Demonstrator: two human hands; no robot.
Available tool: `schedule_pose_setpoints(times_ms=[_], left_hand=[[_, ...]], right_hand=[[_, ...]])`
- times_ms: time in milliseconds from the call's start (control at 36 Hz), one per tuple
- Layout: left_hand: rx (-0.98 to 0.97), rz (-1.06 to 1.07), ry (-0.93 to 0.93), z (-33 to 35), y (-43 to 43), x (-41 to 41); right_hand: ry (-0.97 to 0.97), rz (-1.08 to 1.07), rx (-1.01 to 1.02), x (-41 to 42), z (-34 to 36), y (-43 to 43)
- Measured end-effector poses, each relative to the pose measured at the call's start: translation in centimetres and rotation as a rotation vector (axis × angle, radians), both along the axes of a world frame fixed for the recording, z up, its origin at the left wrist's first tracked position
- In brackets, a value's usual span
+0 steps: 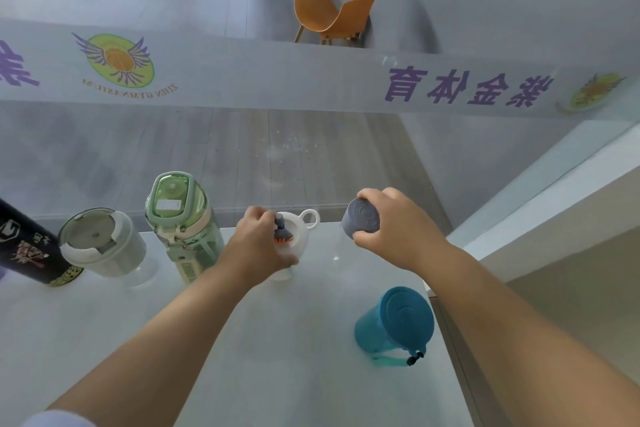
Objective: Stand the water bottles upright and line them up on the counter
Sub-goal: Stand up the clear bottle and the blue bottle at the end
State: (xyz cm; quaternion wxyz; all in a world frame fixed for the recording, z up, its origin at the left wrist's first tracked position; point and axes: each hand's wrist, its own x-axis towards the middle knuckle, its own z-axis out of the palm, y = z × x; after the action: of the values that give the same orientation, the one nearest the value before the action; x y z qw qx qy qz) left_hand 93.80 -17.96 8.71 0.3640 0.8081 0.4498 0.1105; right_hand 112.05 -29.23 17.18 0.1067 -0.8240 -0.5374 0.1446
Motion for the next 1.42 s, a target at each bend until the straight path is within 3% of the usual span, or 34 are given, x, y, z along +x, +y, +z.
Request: schedule_pose_setpoints(times_ms=[639,1111,1417], left_hand=[[0.045,-0.026,0.036,0.3,-0.2,-0.8],[0.143,0.024,0.267,3.2,-4.0,-4.1],[0.101,0.039,0.373,3.7,-8.6,-3.1]], right_hand=[[0.009,0.054,-0.181,0.9,-0.5,0.1],[-0.063,0.049,0.038,0.8,1.3,-6.3],[-0.013,0.219,-0.141,-0.1,-0.9,-10.6]])
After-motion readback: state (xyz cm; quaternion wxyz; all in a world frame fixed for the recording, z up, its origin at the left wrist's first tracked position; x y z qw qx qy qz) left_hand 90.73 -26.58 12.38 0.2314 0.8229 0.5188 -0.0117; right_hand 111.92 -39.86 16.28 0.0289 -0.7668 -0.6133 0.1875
